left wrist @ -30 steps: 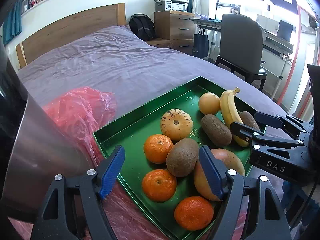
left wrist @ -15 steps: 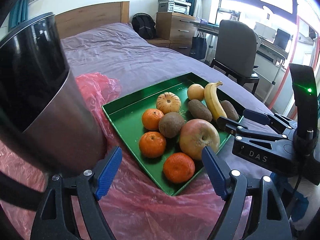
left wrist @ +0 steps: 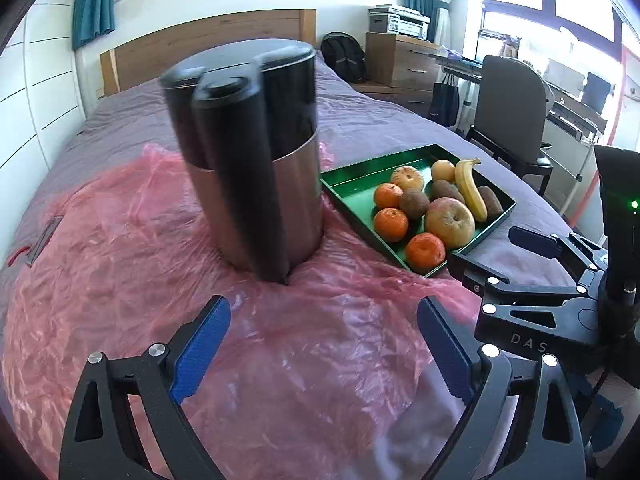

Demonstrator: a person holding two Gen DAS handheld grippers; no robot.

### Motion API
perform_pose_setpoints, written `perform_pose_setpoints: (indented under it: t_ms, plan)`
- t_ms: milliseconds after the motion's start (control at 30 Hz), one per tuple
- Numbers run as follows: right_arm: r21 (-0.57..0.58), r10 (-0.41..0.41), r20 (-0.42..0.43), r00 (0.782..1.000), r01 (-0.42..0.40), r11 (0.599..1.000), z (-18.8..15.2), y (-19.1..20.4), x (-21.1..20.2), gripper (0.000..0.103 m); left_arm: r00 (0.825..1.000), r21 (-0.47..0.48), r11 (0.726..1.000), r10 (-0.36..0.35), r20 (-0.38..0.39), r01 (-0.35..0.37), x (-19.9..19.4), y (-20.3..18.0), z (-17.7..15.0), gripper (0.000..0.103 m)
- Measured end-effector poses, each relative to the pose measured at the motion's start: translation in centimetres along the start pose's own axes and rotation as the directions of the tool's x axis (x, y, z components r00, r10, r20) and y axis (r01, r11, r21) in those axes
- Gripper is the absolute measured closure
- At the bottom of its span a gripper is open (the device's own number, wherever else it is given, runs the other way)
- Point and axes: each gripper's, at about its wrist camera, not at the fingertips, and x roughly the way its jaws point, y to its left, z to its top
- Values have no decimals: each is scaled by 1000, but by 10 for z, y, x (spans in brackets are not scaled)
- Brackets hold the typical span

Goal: Organize fruits

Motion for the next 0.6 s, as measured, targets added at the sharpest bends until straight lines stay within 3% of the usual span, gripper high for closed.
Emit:
perform_pose_setpoints:
  t_ms: [233,600]
  plan:
    - [-37,5,14,1000,-4,999,-12,40,-28,0,998,-37,997,63,2,-63,-34,30,-26,11]
    - [-55,-27,84,996,32,998,-15,54,-71,0,988,-99,988,129,82,-120,-82,56,-43,9]
